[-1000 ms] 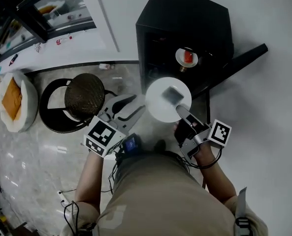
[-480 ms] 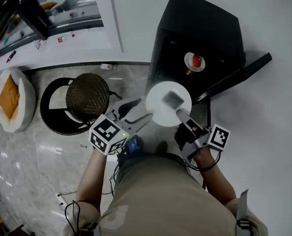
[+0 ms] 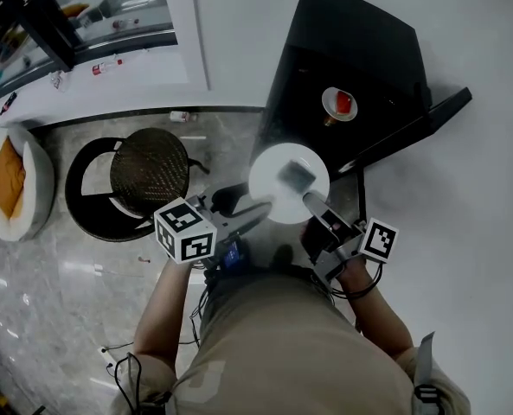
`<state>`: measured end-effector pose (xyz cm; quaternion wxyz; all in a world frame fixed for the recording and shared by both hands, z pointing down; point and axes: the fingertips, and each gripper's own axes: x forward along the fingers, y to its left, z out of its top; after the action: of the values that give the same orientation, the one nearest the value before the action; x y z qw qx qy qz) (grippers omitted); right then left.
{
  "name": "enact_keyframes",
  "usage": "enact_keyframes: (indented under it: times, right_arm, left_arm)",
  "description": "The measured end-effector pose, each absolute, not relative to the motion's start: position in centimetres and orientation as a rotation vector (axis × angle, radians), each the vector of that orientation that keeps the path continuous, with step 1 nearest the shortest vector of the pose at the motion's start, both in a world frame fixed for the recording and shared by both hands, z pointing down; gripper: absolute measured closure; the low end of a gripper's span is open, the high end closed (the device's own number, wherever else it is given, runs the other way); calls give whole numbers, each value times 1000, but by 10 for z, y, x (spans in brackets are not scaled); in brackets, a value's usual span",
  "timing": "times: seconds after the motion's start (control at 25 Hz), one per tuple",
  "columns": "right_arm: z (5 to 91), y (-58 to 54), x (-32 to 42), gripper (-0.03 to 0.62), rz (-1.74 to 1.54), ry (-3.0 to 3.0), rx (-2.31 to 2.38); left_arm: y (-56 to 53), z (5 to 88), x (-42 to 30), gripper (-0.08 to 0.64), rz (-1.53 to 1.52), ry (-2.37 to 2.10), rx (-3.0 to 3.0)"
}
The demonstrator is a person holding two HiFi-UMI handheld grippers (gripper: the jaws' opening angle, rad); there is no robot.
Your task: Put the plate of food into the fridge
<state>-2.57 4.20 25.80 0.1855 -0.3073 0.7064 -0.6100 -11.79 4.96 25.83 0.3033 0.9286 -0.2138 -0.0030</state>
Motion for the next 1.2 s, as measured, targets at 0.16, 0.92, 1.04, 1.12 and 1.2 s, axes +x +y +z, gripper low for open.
enact_keyframes:
  times: [0.16, 0.92, 1.04, 1.12, 1.2]
  right_arm:
    - [267, 47, -26, 549, -1732, 1993, -891]
    - [298, 43, -34, 557, -1661, 2186, -1114]
    - [306, 42, -30, 558, -1662, 2205, -1138]
    - [314, 43, -25, 558, -1689, 2187, -1169]
    - [318, 44, -23, 558, -1695, 2184, -1176]
  left_arm:
    - [56, 266, -111, 333, -32, -503, 2427]
    - [55, 310, -116, 494, -233, -393, 1995]
    - [55, 319, -112, 500, -251, -400, 1963]
    - [55, 323, -110, 505, -245, -403, 1951]
    - [55, 327, -107, 507, -240, -406, 1934]
